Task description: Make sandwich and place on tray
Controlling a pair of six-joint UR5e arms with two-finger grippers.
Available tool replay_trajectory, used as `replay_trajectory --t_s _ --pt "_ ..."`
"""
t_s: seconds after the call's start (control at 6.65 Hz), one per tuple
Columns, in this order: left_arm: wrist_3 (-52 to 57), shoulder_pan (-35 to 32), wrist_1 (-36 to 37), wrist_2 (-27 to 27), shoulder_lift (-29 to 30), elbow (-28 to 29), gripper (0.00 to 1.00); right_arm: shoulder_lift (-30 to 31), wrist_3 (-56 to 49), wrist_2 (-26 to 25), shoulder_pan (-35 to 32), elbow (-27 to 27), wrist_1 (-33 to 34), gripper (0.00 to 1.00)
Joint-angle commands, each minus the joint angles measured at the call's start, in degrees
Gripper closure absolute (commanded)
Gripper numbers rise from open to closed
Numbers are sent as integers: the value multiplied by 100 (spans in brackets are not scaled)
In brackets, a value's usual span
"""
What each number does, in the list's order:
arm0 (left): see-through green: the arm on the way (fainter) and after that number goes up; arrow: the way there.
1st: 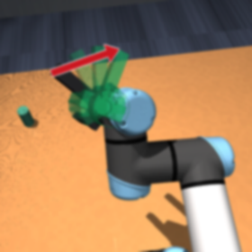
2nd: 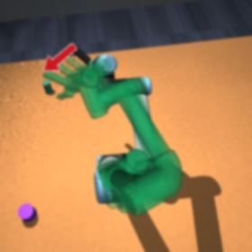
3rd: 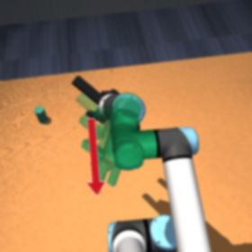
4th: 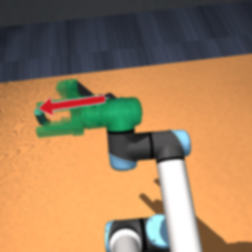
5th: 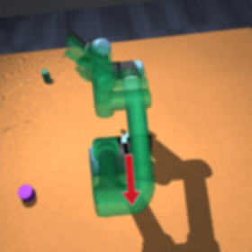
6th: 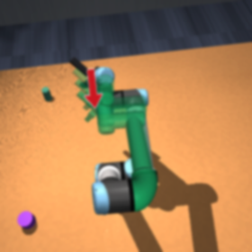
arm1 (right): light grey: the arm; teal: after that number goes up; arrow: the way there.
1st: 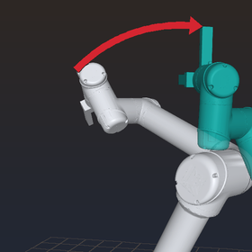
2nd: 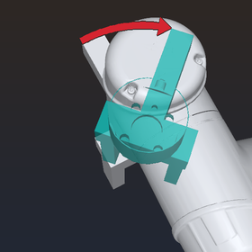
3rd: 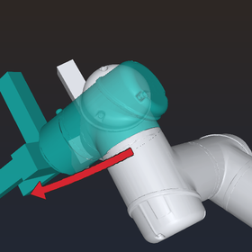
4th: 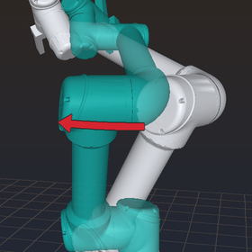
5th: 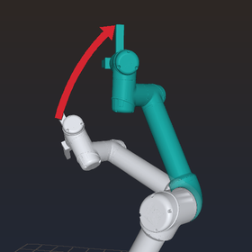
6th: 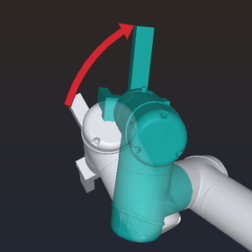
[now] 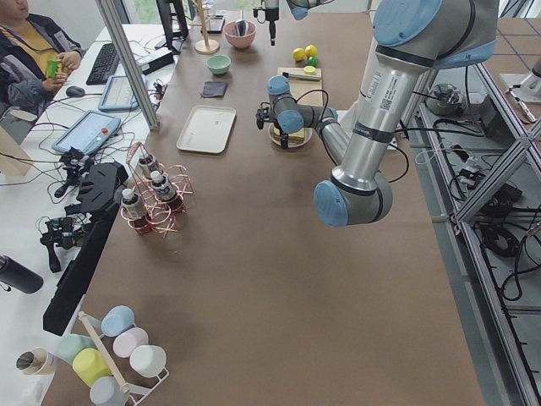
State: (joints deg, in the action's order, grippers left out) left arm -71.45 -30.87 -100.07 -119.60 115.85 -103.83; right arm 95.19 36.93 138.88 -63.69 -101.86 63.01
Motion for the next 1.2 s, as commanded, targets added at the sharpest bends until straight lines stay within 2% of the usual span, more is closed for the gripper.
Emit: replay_trajectory --t_s 0.0,0.15,0.3,0.6,0.75,1.05 --pt "9 46 -4 7 7 38 23 9 -1007 -761 -126 -296 1311 0" --pt "9 211 -4 25 25 47 28 -52 -1751 -879 -466 -516 2154 0" --pt "26 257 -4 155 25 108 29 -175 -2185 -907 -634 -579 2641 0" --pt "17 354 -161 253 139 301 31 -229 -2198 -898 -645 -580 2699 0" --pt "17 371 -197 253 174 441 37 -237 -2198 -898 -645 -571 2699 0" --pt "9 371 -232 253 183 460 40 -264 -2198 -872 -680 -606 2760 0"
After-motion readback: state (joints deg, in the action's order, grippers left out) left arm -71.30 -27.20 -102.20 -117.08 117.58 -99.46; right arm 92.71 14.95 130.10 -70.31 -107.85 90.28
